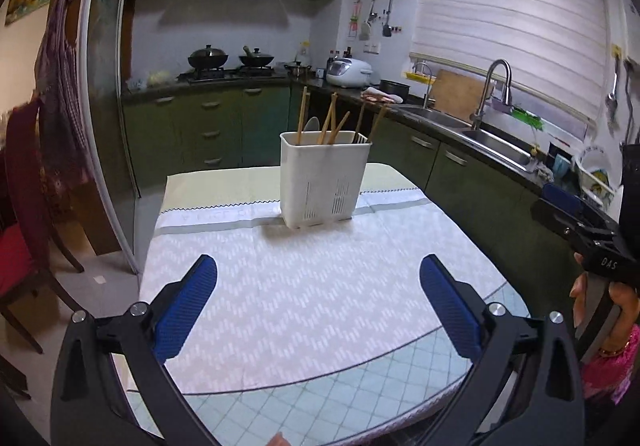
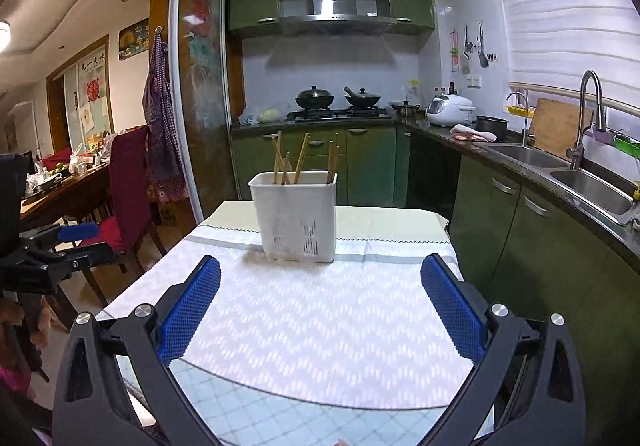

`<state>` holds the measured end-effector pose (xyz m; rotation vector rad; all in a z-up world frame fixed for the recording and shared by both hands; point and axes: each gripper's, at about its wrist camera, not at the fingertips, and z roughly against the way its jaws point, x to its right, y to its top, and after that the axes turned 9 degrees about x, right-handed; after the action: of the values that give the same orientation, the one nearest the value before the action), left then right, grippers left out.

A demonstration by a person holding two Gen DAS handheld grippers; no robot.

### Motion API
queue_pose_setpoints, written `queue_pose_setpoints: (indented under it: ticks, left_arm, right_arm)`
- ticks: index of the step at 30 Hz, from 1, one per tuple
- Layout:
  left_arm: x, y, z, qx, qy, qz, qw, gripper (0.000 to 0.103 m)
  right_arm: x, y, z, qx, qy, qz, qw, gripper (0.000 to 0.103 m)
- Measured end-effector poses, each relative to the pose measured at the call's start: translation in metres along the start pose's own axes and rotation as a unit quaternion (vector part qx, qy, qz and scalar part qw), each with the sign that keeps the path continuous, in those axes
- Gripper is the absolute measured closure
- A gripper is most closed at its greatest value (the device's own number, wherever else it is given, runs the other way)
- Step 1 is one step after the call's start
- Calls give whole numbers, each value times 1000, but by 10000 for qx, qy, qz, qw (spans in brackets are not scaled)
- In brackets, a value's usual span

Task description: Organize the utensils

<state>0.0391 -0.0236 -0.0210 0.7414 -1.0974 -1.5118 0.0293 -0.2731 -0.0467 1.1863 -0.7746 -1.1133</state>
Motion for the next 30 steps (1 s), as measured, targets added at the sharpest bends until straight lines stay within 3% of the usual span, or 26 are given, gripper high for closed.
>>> queue_pose_setpoints:
  ticks: [12, 30]
  left_arm:
    - [12, -6, 19, 187, -9, 47, 9998, 6]
    - [22, -7, 34, 306, 15, -118, 9995, 6]
  right_arm:
    - [-11, -6, 39, 34, -2, -15, 10000, 4]
    - [-15, 7, 39, 59, 116, -17, 9999, 4]
